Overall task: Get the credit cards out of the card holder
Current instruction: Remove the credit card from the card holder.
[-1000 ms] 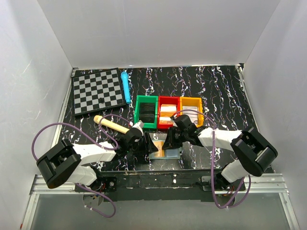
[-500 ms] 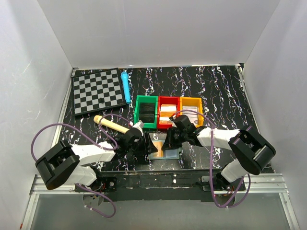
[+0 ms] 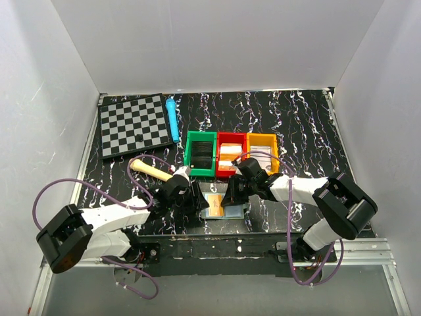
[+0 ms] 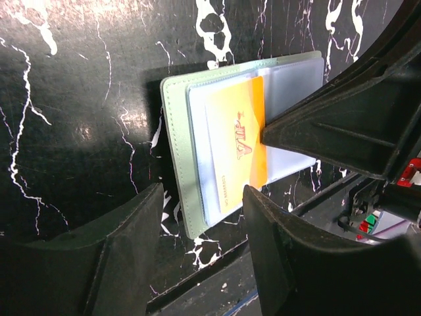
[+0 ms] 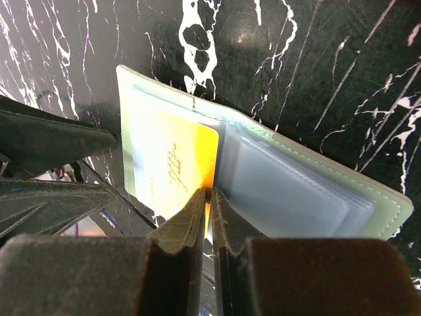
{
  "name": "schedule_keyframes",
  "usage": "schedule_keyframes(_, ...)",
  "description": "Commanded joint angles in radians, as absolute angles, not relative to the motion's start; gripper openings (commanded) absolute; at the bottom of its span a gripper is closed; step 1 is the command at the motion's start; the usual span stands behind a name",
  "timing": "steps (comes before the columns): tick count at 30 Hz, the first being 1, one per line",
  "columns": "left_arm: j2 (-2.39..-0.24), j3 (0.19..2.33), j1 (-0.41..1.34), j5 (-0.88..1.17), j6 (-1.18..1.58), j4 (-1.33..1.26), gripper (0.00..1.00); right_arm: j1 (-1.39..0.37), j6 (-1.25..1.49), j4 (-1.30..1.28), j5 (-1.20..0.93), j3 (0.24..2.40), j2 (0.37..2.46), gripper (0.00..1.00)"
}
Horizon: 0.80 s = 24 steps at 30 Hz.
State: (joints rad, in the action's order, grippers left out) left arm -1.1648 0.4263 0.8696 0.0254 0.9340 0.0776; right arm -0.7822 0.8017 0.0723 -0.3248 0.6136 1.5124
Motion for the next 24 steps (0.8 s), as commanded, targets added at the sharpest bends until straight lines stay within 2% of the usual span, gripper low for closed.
schedule_keyframes(1, -1.164, 0.463, 0.861, -0.023, 0.905, 0.08, 0.51, -0.788, 0.804, 0.106, -0.34, 0.643, 1.523, 0.15)
schedule_keyframes(10, -1.281, 0.457, 0.851, -0.008, 0.907, 0.04, 0.48, -0.788, 0.83, 0.163, -0.379, 0.63, 1.511, 0.22)
schedule_keyframes(24, -1.29, 0.413, 0.851, -0.017, 0.922, 0.02, 0.45, -0.788, 0.877, 0.268, -0.413, 0.578, 1.514, 0.26)
